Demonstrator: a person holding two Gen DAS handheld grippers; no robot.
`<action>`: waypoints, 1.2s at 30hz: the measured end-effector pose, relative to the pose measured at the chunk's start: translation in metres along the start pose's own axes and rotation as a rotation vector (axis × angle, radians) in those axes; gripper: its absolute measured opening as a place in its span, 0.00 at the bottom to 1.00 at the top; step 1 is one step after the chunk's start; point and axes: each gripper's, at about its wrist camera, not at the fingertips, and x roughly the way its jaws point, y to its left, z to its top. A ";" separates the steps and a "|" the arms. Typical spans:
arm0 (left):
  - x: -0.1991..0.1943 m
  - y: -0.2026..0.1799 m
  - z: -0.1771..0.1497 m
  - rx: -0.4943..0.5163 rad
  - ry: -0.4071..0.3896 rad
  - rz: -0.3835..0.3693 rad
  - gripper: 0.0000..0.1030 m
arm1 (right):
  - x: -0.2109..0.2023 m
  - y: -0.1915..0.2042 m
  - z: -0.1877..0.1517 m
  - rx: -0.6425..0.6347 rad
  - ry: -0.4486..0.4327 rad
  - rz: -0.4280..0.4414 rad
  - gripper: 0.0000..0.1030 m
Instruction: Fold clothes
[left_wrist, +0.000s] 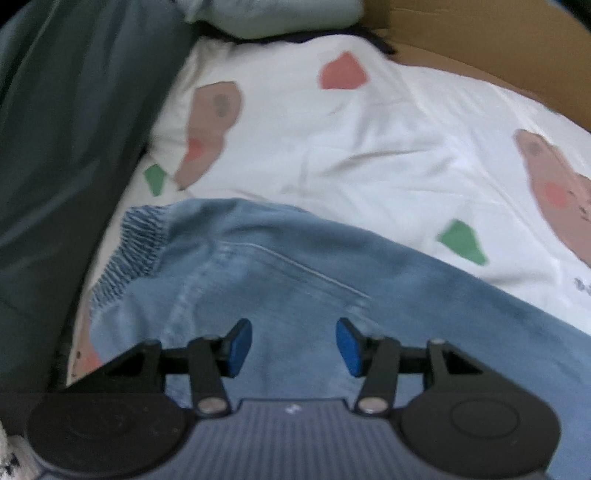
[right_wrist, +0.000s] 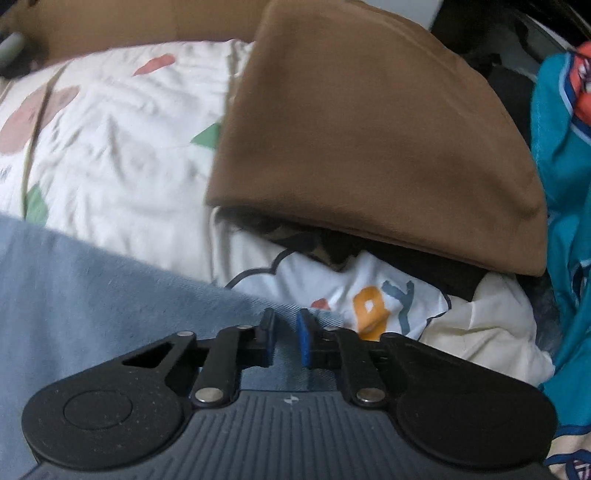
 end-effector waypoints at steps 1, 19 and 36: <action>-0.006 -0.003 -0.001 0.004 -0.003 -0.008 0.52 | -0.001 -0.004 0.003 0.018 0.002 0.004 0.12; -0.110 -0.030 -0.006 0.021 -0.050 -0.106 0.65 | -0.104 -0.110 0.031 0.113 -0.138 0.163 0.16; -0.183 0.047 0.020 -0.072 -0.107 0.026 0.70 | -0.079 -0.107 -0.067 0.222 0.007 0.446 0.48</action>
